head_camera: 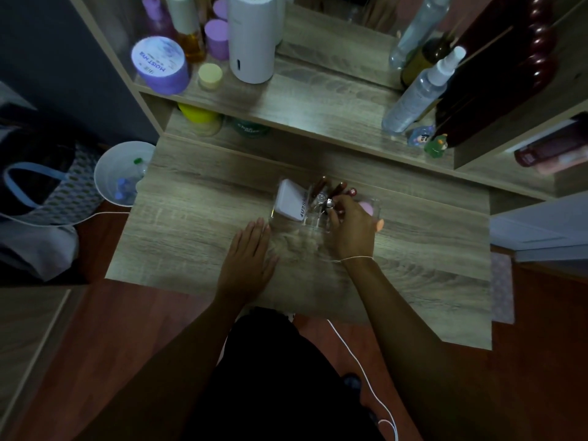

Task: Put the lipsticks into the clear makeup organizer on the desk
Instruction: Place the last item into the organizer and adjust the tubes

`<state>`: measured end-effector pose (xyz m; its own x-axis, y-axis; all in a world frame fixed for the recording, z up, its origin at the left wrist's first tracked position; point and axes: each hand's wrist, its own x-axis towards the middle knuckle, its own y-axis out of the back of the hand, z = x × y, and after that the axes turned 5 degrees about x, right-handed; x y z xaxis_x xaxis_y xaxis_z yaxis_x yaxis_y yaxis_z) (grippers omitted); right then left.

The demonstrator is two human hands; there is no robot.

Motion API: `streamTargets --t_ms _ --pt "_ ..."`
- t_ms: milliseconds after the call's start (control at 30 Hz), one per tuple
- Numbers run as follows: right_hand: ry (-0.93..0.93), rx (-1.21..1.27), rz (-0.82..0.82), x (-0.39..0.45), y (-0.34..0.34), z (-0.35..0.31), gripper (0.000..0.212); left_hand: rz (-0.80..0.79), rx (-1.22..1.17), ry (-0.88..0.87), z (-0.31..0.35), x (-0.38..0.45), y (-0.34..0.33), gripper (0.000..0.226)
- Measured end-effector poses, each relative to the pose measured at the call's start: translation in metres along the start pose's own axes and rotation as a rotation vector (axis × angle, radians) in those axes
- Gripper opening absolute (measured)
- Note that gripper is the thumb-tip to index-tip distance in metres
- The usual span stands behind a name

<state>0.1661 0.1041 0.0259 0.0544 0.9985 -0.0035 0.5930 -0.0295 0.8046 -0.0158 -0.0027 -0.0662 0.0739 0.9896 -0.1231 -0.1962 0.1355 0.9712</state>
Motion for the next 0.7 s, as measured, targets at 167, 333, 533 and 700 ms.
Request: streamTargets --t_ms 167,333,533,700 --pt "-0.011 -0.023 -0.006 -0.004 -0.001 0.002 0.024 -0.002 -0.012 0.004 0.001 -0.001 0.001 0.064" --pt "0.119 0.016 -0.023 -0.015 0.003 0.001 0.025 -0.012 -0.022 0.001 0.001 -0.001 0.004 0.064" --pt "0.169 0.029 -0.046 -0.025 0.001 0.003 0.037 -0.034 -0.024 0.009 0.001 -0.001 0.005 0.064" --pt "0.146 0.009 -0.097 -0.027 0.0 0.006 0.042 -0.047 -0.039 0.018 0.002 -0.001 0.006 0.064"
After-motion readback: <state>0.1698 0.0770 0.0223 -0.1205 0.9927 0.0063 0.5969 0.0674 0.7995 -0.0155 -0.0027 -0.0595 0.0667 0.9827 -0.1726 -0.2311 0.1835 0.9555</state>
